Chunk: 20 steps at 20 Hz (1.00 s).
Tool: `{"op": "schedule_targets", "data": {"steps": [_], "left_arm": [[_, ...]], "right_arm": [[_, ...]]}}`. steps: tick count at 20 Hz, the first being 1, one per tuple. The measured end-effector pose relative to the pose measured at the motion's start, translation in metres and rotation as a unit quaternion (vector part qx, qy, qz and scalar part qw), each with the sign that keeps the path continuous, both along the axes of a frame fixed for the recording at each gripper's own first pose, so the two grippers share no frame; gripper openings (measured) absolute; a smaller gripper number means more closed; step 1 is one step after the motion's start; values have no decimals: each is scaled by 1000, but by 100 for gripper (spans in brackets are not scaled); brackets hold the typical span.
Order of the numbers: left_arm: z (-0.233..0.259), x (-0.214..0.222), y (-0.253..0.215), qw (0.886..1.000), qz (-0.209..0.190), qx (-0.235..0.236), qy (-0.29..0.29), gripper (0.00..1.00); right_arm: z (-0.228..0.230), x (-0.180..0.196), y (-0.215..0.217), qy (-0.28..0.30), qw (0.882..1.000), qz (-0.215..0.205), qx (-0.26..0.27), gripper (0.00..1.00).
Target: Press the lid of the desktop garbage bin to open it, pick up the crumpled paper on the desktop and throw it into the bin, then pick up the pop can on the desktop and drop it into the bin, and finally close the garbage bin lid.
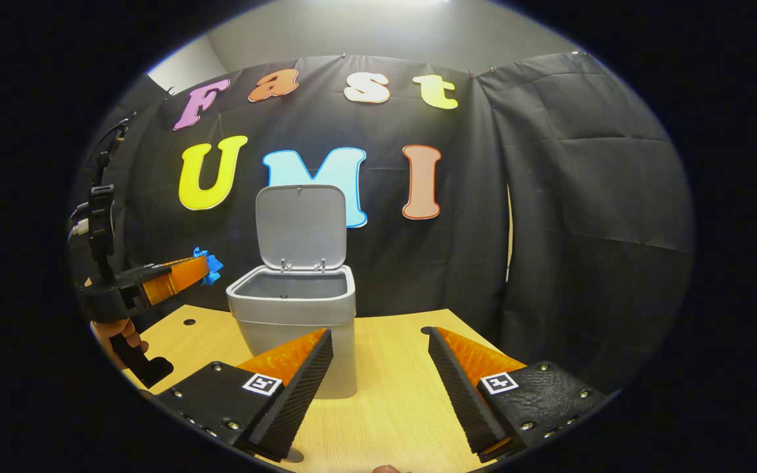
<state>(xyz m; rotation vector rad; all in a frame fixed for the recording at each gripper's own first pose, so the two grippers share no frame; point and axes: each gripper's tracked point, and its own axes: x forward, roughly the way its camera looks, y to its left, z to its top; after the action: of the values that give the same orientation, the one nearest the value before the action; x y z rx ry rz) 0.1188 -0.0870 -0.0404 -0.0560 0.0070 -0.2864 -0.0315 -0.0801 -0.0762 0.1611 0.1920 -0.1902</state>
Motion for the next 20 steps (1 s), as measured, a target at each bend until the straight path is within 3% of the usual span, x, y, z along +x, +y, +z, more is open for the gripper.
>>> {"op": "schedule_targets", "data": {"steps": [6, 12, 15, 19, 20], "left_arm": [[-6, 26, -33, 1000, -26, 7, -1, 14], [-23, 40, -36, 999, -18, 15, 26, 12], [-29, 43, -33, 999, -13, 17, 36, 20], [-31, 42, -32, 999, -13, 12, 40, 22], [-33, 43, -32, 999, -14, 12, 43, 30]], "right_arm": [[-7, -11, -12, 18, 1000, -23, -3, 94], [-3, -9, -7, 12, 1000, -18, -5, 94], [-4, -9, -1, 14, 1000, -12, -11, 94], [-3, -10, 1, 12, 1000, -5, -8, 94], [-3, -10, 2, 11, 1000, -4, -7, 94]]}}
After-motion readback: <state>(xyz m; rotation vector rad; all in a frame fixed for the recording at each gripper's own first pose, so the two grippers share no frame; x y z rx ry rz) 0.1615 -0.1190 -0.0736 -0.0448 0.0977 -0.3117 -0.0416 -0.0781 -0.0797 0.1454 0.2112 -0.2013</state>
